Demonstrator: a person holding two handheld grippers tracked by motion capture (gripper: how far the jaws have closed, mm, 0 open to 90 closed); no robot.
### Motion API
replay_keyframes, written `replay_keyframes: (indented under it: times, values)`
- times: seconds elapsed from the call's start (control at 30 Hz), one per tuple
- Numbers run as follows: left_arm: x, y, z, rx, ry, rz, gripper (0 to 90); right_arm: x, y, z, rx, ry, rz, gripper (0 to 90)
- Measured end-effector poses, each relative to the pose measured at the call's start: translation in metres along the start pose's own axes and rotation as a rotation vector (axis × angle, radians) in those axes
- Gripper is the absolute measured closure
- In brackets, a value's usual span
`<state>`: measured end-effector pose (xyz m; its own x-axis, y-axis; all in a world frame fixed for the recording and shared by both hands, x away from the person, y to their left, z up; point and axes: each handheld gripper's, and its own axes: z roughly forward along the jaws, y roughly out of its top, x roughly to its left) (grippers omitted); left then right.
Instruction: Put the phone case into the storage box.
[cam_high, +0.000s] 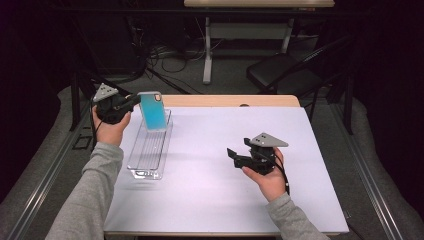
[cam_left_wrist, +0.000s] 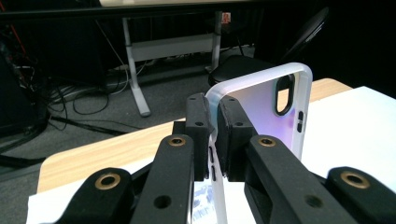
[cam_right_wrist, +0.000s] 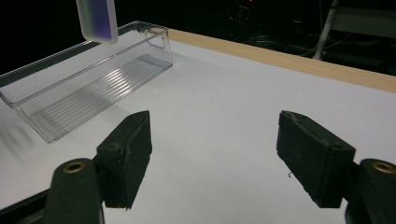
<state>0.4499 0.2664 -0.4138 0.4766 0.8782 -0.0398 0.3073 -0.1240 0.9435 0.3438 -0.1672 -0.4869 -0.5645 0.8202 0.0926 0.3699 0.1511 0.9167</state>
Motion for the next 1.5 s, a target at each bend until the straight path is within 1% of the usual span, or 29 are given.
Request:
replay_keyframes:
  times: [0.2,0.27,0.43,0.67,0.73,0.83,0.9,0.97,1.07,1.23,1.33,1.43,1.5]
  values:
    - [0.003,0.001,0.009,0.002,-0.002,0.021,84.0,-0.009,-0.002,-0.011,-0.017,-0.023,0.010,26.3]
    - [0.004,0.001,0.012,0.005,-0.001,0.025,84.1,-0.011,-0.003,-0.014,-0.018,-0.029,0.006,26.3]
    - [0.007,0.001,0.017,0.008,0.005,0.023,84.0,-0.017,-0.006,-0.020,-0.019,-0.044,0.007,26.3]
    - [0.011,0.001,0.021,-0.003,0.015,0.024,84.0,-0.022,-0.010,-0.028,-0.027,-0.058,0.016,26.3]
    - [0.012,0.000,0.023,0.000,0.020,0.023,84.0,-0.024,-0.012,-0.029,-0.030,-0.068,0.006,24.7]
    - [0.014,-0.002,0.024,0.005,0.025,0.040,84.0,-0.024,-0.014,-0.030,-0.016,-0.077,-0.023,22.9]
    - [0.015,-0.002,0.025,0.002,0.031,0.041,84.0,-0.024,-0.016,-0.030,-0.016,-0.077,-0.039,22.7]
    - [0.016,-0.003,0.026,0.000,0.033,0.043,84.0,-0.024,-0.016,-0.031,-0.022,-0.075,-0.026,22.5]
    - [0.018,-0.004,0.029,0.001,0.042,0.047,84.0,-0.024,-0.017,-0.031,-0.021,-0.074,-0.019,22.1]
    - [0.021,-0.007,0.033,-0.002,0.042,0.066,84.0,-0.026,-0.018,-0.032,-0.035,-0.060,-0.013,19.5]
    - [0.022,-0.008,0.036,0.000,0.047,0.077,84.0,-0.028,-0.020,-0.034,-0.032,-0.061,-0.005,18.9]
    - [0.024,-0.011,0.039,-0.004,0.043,0.077,84.0,-0.029,-0.021,-0.035,-0.031,-0.061,0.002,18.5]
    - [0.026,-0.012,0.042,-0.001,0.044,0.088,84.0,-0.029,-0.022,-0.036,-0.030,-0.057,0.003,17.9]
